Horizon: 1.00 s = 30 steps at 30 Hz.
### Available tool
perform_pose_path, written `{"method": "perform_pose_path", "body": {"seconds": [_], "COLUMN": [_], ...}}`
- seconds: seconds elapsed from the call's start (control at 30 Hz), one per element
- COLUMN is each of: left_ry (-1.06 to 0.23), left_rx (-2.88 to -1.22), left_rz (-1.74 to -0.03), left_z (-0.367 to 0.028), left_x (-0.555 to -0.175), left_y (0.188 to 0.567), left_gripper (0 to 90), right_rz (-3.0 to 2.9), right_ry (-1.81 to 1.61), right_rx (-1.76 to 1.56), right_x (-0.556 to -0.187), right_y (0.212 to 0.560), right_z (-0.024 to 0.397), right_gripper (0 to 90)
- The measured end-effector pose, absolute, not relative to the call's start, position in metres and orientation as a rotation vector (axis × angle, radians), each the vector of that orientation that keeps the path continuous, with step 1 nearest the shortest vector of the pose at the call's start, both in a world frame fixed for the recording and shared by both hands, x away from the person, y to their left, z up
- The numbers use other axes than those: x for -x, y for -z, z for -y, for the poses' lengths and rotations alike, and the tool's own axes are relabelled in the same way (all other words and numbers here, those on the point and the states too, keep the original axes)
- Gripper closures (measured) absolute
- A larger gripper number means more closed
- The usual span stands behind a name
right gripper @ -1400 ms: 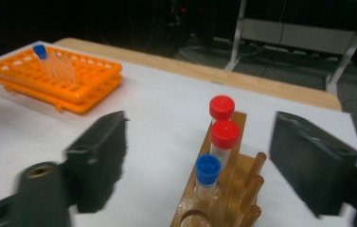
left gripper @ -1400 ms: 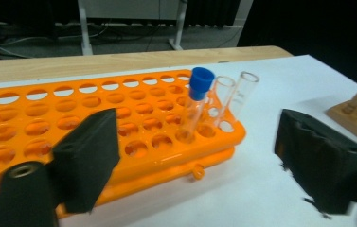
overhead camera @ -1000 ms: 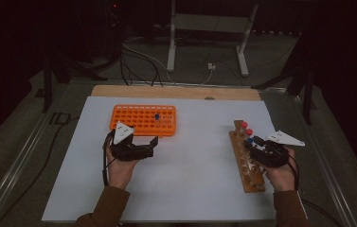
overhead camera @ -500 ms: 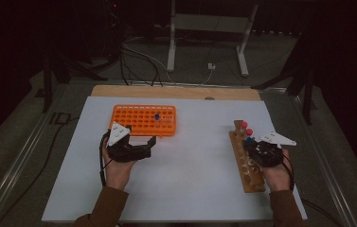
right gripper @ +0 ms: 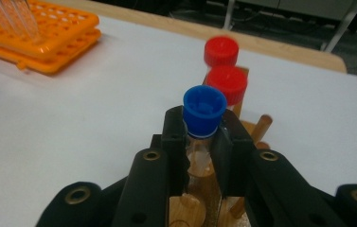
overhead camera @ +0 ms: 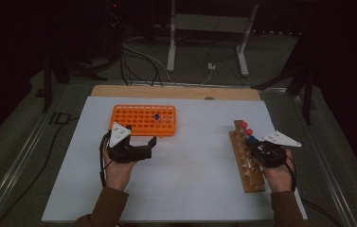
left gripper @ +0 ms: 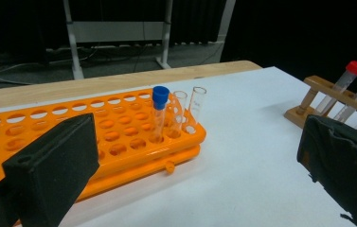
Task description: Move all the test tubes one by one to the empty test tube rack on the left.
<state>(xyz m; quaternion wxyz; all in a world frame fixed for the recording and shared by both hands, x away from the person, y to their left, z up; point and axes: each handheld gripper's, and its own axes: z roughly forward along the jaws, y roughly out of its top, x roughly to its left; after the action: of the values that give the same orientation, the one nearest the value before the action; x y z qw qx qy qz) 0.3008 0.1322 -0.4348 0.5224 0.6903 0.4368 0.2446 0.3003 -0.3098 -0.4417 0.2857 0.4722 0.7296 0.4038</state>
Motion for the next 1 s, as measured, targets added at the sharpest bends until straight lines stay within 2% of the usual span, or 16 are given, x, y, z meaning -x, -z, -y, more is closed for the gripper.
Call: {"method": "perform_pose_path", "body": {"seconds": [0.57,1.0], "left_ry": [-0.594,-0.578], "left_rx": [-1.689,-1.749], "left_rz": [-1.0,-0.873], "left_z": [-0.121,-0.089], "left_x": [-0.297,-0.292], "left_y": [0.432,0.426], "left_gripper": [0.7,0.7], "right_rz": [-1.866,-1.908], "right_ry": [-1.19,-1.267], "right_rx": [-1.175,-1.159], "right_x": [-0.278,-0.276], "right_y": [0.398,0.394], "right_z": [0.313,0.301], "right_gripper": [76.8,76.7]}}
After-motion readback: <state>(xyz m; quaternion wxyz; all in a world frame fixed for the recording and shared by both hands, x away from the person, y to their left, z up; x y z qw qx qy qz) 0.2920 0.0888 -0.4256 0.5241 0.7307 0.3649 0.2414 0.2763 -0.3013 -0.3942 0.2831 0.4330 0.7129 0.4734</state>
